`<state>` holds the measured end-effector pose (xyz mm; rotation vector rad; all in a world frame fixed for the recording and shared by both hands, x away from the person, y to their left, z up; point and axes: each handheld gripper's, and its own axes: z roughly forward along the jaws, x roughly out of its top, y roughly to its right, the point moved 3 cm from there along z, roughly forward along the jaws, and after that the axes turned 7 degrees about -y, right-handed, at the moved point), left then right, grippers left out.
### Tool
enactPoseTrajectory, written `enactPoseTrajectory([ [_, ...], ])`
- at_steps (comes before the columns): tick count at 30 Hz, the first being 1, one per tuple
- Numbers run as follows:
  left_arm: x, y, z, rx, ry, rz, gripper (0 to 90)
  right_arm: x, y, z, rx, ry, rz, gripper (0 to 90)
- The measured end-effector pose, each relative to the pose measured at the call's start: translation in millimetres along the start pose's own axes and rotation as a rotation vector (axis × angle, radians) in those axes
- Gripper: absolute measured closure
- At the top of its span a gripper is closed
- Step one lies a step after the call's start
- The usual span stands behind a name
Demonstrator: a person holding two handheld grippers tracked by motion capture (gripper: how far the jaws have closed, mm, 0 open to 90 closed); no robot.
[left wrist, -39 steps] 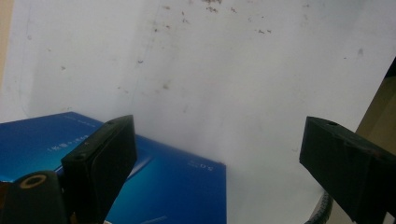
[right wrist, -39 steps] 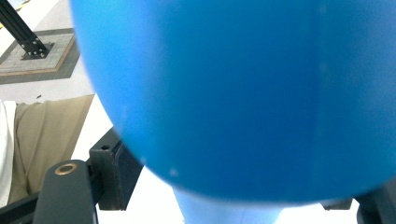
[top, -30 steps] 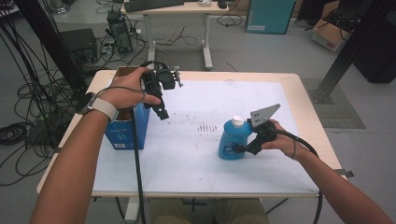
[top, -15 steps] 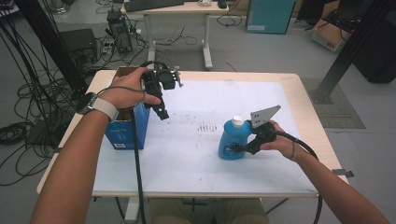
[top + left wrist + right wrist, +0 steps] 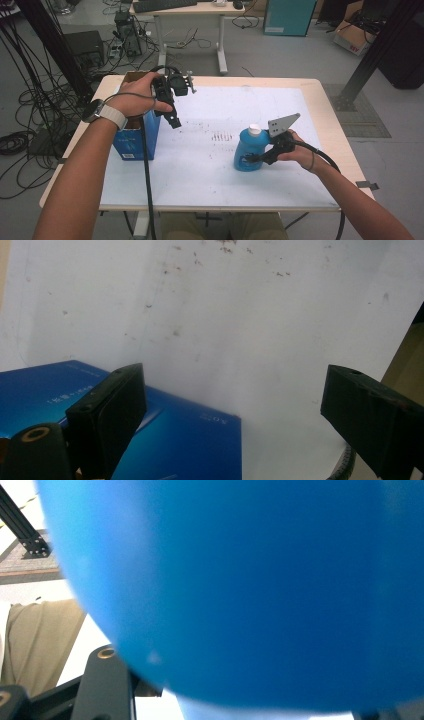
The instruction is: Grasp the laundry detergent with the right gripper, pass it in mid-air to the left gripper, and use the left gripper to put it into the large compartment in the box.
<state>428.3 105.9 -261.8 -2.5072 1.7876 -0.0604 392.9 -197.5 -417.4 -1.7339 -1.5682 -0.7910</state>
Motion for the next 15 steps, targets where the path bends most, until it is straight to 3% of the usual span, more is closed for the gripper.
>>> enactPoseTrajectory([
  [11, -0.3, -0.3, 0.2, 0.003, 0.000, -0.006, 11.6, 0.8, -1.0, 0.0, 0.000, -0.005, -0.021, 41.5],
  [12, -0.5, -1.4, -0.6, 0.007, -0.012, 0.011, 11.6, 0.8, -1.0, 0.0, -0.001, -0.005, -0.021, 41.6],
  [15, -0.1, -0.2, 0.2, 0.004, 0.000, -0.005, 11.6, 0.5, -1.1, 0.0, -0.007, 0.000, -0.022, 41.9],
])
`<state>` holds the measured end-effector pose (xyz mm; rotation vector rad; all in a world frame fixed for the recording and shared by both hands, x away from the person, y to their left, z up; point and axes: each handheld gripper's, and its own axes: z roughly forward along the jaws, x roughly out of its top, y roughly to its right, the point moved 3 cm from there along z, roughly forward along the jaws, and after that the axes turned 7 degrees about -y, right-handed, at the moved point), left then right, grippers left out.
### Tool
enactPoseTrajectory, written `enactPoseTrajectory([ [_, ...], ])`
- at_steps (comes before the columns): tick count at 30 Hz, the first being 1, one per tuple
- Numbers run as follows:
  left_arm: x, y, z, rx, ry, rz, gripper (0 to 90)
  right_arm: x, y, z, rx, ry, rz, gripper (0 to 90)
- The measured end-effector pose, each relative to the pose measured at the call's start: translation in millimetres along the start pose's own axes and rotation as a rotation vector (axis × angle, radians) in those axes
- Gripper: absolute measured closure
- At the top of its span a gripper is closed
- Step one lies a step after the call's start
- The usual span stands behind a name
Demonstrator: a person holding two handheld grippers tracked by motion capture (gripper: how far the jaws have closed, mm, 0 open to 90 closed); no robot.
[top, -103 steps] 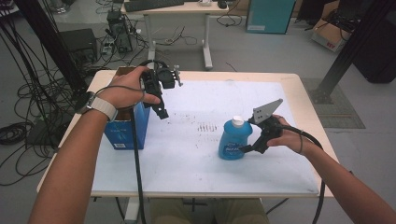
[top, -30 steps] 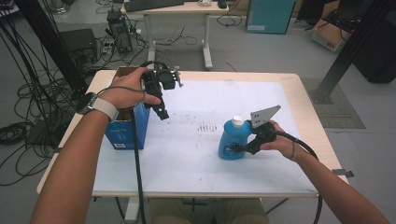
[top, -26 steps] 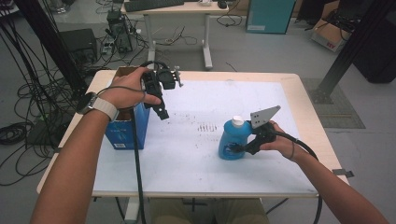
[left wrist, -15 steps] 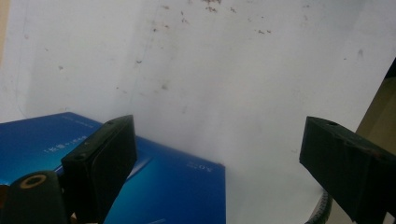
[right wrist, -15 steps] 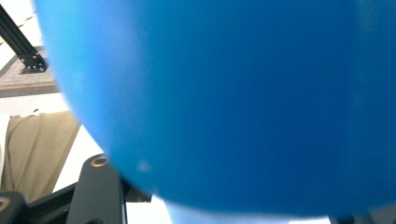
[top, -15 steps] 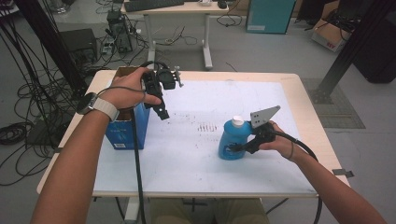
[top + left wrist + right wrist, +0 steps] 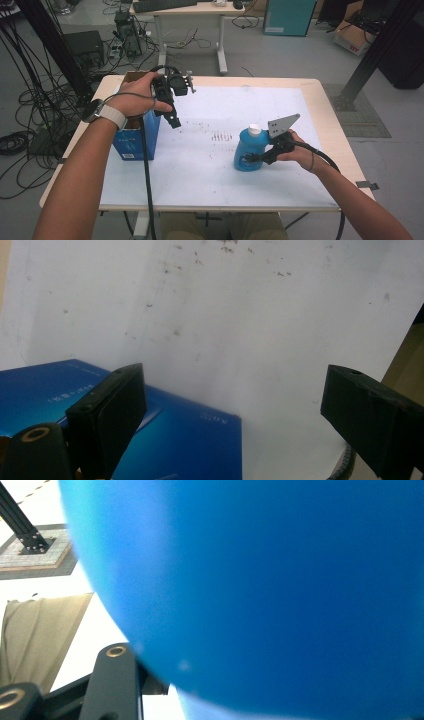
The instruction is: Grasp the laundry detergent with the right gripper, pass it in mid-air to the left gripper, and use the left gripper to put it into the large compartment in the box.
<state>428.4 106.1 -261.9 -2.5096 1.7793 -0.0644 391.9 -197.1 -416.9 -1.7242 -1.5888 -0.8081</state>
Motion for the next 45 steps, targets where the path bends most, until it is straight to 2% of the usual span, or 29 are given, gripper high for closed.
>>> enactPoseTrajectory([
  [10, 1.3, 0.6, -0.7, 0.001, -0.003, 0.010, 11.6, 0.1, 0.0, -0.1, 0.002, -0.004, -0.007, 42.0],
  [17, 0.7, 1.2, -0.7, 0.000, 0.000, 0.002, 11.6, 0.1, 0.2, 0.2, 0.003, 0.001, 0.007, 42.3],
  [45, 1.4, 1.7, -1.4, -0.002, -0.003, 0.000, 11.6, 0.7, -0.6, -0.3, -0.003, -0.012, -0.003, 44.0],
])
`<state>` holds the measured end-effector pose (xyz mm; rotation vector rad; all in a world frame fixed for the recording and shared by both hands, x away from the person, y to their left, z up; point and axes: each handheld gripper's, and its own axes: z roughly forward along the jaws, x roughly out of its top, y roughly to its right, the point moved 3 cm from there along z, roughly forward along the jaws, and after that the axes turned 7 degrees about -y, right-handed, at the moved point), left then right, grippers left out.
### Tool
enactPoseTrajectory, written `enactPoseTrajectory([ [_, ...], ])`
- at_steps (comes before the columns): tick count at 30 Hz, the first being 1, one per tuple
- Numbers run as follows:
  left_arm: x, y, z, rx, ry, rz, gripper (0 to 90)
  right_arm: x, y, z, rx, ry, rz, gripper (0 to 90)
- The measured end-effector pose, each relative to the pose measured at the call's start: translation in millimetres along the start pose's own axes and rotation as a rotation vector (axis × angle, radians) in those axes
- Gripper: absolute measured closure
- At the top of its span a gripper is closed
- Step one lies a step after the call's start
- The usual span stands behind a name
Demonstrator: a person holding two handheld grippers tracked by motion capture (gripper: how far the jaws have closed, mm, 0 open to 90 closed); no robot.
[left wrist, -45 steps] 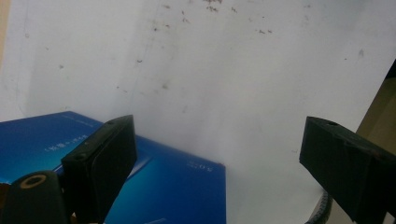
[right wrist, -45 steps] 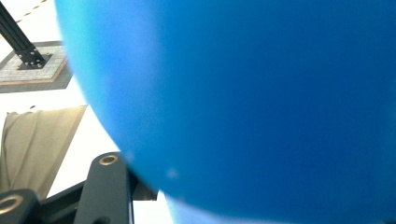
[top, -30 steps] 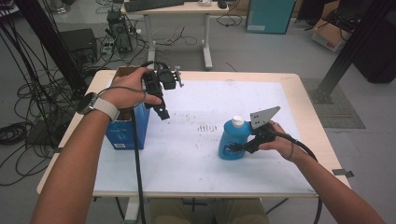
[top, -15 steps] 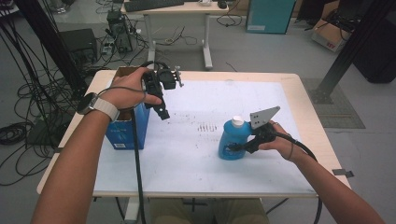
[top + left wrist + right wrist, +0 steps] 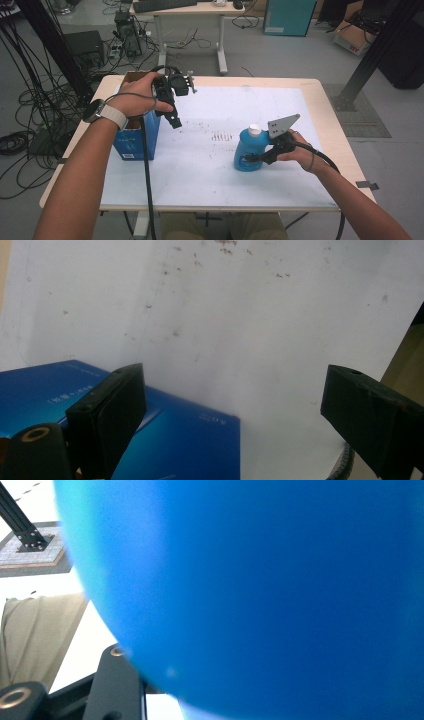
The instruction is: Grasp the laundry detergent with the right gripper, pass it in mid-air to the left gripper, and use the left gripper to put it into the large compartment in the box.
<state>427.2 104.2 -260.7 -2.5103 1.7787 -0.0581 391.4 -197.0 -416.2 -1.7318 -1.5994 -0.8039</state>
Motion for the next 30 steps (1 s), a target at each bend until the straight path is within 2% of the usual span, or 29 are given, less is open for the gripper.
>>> enactPoseTrajectory([
  [30, -0.9, -1.1, 0.3, 0.013, 0.000, 0.001, 11.6, 0.3, -0.1, 0.2, 0.001, -0.004, 0.005, 43.5],
])
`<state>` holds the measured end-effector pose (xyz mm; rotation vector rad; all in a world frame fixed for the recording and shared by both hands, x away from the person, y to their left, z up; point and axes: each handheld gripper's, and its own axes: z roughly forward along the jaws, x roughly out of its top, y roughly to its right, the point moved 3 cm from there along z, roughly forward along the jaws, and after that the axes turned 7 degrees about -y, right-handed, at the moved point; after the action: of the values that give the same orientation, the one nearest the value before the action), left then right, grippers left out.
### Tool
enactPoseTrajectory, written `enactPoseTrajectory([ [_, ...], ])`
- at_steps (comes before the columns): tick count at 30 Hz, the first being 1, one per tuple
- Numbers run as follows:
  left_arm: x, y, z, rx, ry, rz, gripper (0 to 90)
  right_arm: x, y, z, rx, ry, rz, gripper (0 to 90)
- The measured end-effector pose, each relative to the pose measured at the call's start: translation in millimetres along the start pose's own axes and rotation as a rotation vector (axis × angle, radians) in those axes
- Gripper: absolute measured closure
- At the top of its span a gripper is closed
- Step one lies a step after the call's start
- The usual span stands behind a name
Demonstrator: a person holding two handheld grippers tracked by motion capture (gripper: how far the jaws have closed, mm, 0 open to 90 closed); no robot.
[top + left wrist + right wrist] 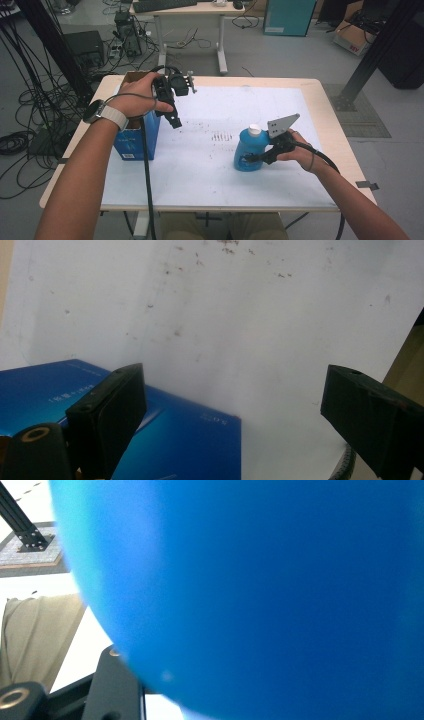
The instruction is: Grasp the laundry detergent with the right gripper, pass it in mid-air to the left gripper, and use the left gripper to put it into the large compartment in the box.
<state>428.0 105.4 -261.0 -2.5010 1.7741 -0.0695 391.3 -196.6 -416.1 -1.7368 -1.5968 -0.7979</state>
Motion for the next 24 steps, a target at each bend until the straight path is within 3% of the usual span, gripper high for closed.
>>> enactPoseTrajectory([
  [11, 0.6, -0.3, -0.3, 0.009, -0.007, 0.012, 11.6, 0.0, 0.5, 0.0, 0.005, 0.000, 0.000, 43.5],
  [13, 1.0, 0.5, 0.4, 0.006, 0.003, -0.001, 11.6, 0.0, 0.6, 0.1, 0.005, 0.001, 0.000, 43.5],
  [15, 0.9, -0.6, -0.4, 0.005, -0.011, 0.013, 11.6, 0.0, 0.7, 0.1, 0.006, 0.001, 0.000, 43.5],
  [16, 1.0, 0.8, 0.4, -0.006, 0.001, -0.006, 11.6, -0.1, 0.7, 0.0, 0.004, 0.000, 0.000, 43.4],
  [24, 0.8, 0.3, 0.5, -0.002, 0.002, -0.005, 11.6, 0.0, 0.9, 0.2, 0.006, 0.003, -0.001, 43.3],
])
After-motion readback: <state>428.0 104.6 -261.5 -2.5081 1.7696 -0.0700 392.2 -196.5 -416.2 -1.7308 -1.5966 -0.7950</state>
